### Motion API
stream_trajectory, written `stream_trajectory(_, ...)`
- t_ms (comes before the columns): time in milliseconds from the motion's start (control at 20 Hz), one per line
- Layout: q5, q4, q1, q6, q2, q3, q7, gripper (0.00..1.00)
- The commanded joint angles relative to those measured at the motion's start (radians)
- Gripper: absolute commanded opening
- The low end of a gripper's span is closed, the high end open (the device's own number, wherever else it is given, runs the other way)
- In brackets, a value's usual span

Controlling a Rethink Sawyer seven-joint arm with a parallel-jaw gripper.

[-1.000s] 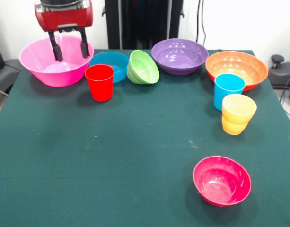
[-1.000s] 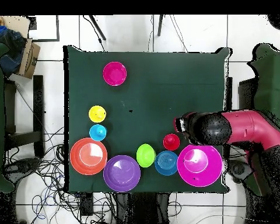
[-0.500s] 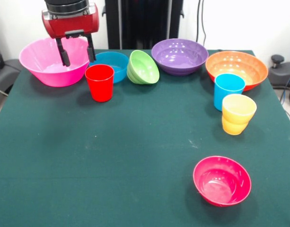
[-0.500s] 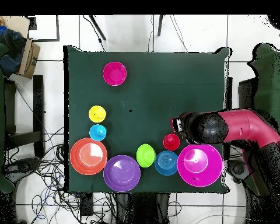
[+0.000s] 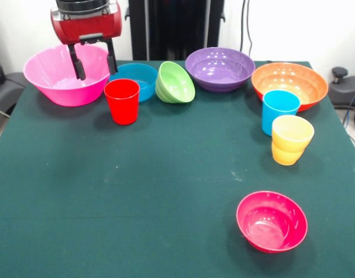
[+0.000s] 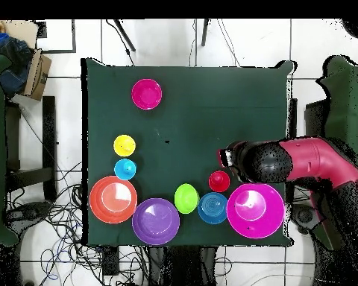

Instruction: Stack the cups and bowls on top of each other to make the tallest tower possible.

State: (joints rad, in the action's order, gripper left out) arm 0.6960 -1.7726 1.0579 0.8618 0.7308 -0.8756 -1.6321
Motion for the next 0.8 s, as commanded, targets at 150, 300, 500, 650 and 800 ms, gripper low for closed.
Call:
stream_trajectory(150, 0.036, -0.074, -0.001, 0.038, 0.034, -0.032, 0.269, 1.00)
stream_trajectory(300, 0.033, -0.098, 0.010, 0.035, 0.059, -0.042, 0.268, 1.00)
stream_trajectory(500, 0.040, -0.113, 0.020, 0.023, 0.058, -0.045, 0.263, 1.00)
stream_trajectory(650, 0.042, -0.117, 0.028, 0.023, 0.054, -0.050, 0.267, 1.00)
stream_trajectory(800, 0.052, -0.142, 0.045, 0.005, 0.063, -0.053, 0.265, 1.00)
